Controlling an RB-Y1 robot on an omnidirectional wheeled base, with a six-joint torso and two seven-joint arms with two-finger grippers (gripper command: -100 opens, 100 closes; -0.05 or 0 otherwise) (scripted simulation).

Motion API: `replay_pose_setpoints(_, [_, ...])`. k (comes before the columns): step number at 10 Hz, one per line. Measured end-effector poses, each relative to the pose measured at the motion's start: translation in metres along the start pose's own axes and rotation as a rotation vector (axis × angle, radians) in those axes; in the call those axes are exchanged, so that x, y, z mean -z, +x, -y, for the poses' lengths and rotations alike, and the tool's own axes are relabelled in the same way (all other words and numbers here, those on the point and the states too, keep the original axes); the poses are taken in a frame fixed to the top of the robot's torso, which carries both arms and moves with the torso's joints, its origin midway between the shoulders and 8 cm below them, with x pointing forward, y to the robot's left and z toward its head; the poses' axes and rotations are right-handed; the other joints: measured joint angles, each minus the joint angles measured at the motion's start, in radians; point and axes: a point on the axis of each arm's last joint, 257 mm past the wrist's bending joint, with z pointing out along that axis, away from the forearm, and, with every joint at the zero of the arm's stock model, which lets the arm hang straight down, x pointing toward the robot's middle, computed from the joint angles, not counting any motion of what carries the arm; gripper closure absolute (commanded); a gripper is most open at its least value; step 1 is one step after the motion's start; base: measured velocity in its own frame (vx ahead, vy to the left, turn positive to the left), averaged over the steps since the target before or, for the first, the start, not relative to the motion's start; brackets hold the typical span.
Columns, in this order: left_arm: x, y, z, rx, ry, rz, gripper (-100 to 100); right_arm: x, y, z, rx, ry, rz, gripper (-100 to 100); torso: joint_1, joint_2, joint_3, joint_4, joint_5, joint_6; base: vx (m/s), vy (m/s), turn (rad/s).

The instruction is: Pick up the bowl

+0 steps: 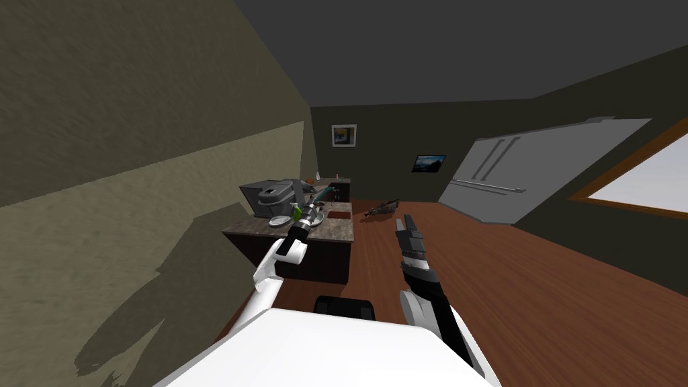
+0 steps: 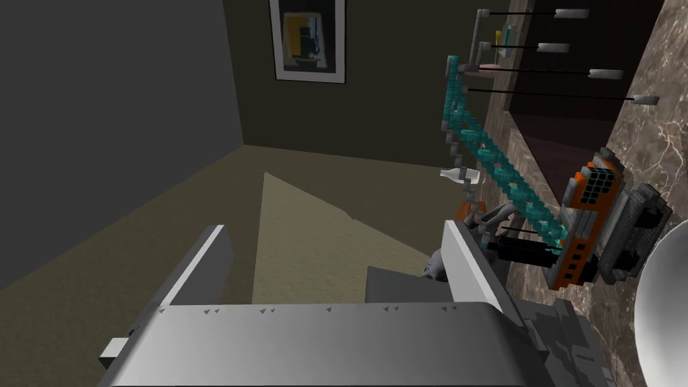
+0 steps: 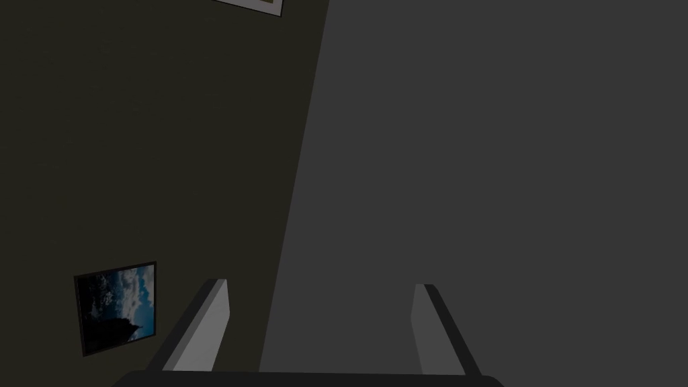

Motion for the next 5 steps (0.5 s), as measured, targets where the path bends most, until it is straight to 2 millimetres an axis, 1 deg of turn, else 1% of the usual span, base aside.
replay_pose_setpoints(2, [-0.002, -0.001, -0.011, 0.005, -0.042, 0.009, -100, 0.000, 0.000, 0.000, 0.000, 0.000, 0.000, 0, -0.001, -0.001, 0.000, 0.000, 0.000, 0.000, -0.019, 0.012, 0.005])
replay_pose_setpoints(3, [-0.009, 0.001, -0.013, 0.009, -0.058, 0.009, -100, 0.000, 0.000, 0.000, 0.000, 0.000, 0.000, 0, -0.001, -0.001, 0.000, 0.000, 0.000, 0.000, -0.025, 0.018, -0.002])
replay_pose_setpoints(5, [-0.019, 0.002, -0.027, 0.017, -0.106, 0.018, -100, 0.000, 0.000, 0.000, 0.000, 0.000, 0.000, 0, 0.000, 0.000, 0.000, 0.000, 0.000, 0.000, -0.033, 0.022, 0.004])
